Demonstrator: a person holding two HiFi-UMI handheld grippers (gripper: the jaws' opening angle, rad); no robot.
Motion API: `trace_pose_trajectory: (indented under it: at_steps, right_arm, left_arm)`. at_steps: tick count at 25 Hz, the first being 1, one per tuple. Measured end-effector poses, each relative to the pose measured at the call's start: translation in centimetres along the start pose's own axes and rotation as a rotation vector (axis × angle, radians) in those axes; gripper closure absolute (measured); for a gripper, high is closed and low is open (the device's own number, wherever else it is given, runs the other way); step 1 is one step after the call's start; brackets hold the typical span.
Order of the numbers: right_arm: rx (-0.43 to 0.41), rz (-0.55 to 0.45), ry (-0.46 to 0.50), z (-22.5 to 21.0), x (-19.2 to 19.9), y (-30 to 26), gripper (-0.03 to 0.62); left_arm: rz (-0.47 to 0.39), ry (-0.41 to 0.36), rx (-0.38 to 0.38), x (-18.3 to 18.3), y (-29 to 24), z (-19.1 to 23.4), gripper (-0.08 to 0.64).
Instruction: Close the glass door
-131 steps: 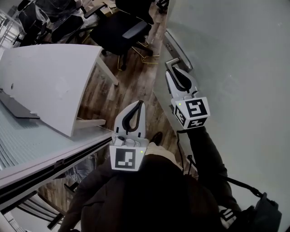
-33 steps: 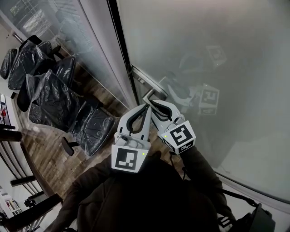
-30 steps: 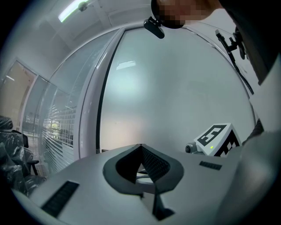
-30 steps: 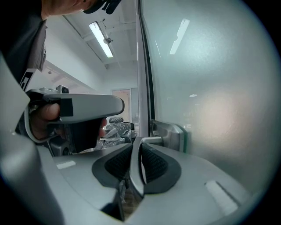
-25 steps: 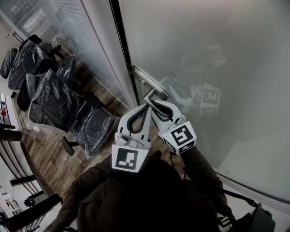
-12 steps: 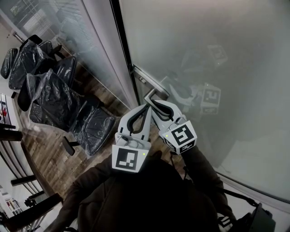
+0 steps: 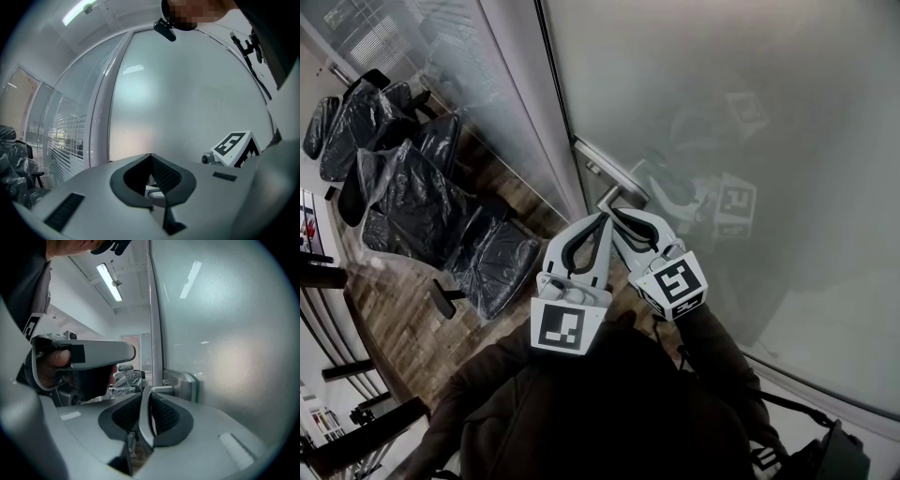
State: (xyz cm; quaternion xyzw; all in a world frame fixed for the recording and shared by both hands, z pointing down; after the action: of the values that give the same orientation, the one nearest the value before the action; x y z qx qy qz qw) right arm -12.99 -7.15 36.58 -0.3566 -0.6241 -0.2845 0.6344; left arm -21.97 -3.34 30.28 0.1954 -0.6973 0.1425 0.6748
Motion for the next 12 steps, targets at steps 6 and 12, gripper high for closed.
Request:
trace_pose_trajectory:
  at_steps: [6,12]
  right_arm:
    - [0.001,0.004,-0.003,0.1,-0.4,0.4,0.528]
    - [0.011,0.037,0.033,0.6,-0.4,0.2,0.528]
  left_arm:
    - [-0.006,0.0,-0.023,-0.6,0.7,-0.1,0.563]
    - [-0.02,-0.005,-0.048,-1.0,1.5,0.5,0.563]
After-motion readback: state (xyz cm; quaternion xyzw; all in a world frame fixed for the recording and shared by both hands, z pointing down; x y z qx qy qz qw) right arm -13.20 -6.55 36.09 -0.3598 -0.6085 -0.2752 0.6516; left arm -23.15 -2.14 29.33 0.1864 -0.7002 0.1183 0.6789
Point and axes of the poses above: the fingertips, and each gripper's own axes: y backward along the fingers, z to its left, x out of its underside, the point moved 7 cm from there along y, backward along the fingers, and after that the axes turned 4 degrees about -z, right-handed, at the moved point
